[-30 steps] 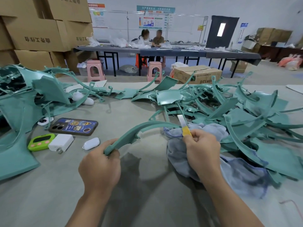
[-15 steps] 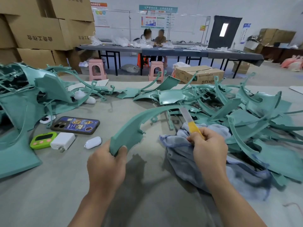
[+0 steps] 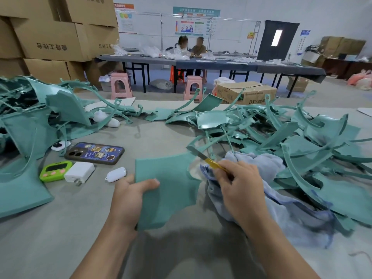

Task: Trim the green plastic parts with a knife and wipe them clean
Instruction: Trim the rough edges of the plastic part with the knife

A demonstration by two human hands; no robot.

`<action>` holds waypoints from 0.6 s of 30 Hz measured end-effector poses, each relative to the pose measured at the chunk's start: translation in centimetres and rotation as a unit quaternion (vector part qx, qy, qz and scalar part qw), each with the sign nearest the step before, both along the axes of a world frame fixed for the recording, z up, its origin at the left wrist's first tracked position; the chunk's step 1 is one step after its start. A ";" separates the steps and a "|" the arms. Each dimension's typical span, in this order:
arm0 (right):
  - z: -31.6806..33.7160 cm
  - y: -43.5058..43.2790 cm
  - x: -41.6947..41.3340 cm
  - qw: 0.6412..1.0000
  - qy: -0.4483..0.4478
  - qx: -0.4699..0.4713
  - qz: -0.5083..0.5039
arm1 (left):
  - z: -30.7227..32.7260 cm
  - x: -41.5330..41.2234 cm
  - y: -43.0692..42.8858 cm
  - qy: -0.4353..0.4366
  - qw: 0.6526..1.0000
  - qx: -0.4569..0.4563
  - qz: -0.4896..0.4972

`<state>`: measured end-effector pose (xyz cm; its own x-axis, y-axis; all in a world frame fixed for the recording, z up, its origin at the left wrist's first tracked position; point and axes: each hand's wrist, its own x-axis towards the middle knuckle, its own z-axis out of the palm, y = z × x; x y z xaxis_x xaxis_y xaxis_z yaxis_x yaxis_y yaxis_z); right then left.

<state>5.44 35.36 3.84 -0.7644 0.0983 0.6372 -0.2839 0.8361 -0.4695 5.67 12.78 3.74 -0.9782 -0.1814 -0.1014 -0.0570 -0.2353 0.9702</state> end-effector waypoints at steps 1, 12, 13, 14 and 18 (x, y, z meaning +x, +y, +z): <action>0.1 0.2 -0.2 1.000 -0.007 0.004 -0.009 | 0.0 0.0 0.1 -0.005 1.000 -0.004 -0.012; 0.8 1.1 0.3 1.000 -0.006 -0.019 -0.007 | -0.2 -0.3 0.2 -0.043 0.998 -0.013 -0.033; 0.5 0.5 0.3 0.999 -0.032 0.014 0.025 | -0.1 -0.2 0.1 -0.048 0.998 -0.004 -0.033; 0.3 0.2 0.1 0.998 -0.046 0.033 0.029 | -0.1 -0.2 -0.1 -0.053 0.998 0.005 -0.034; 0.4 1.8 -0.7 0.989 -0.035 -0.066 -0.124 | 0.0 -0.1 -0.1 -0.060 0.997 0.003 -0.050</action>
<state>4.78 37.19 4.28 -0.7476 0.3679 0.5529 -0.0407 0.8056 -0.5910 5.58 12.66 3.72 -0.9720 -0.0831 -0.2200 -0.1962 -0.2293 0.9534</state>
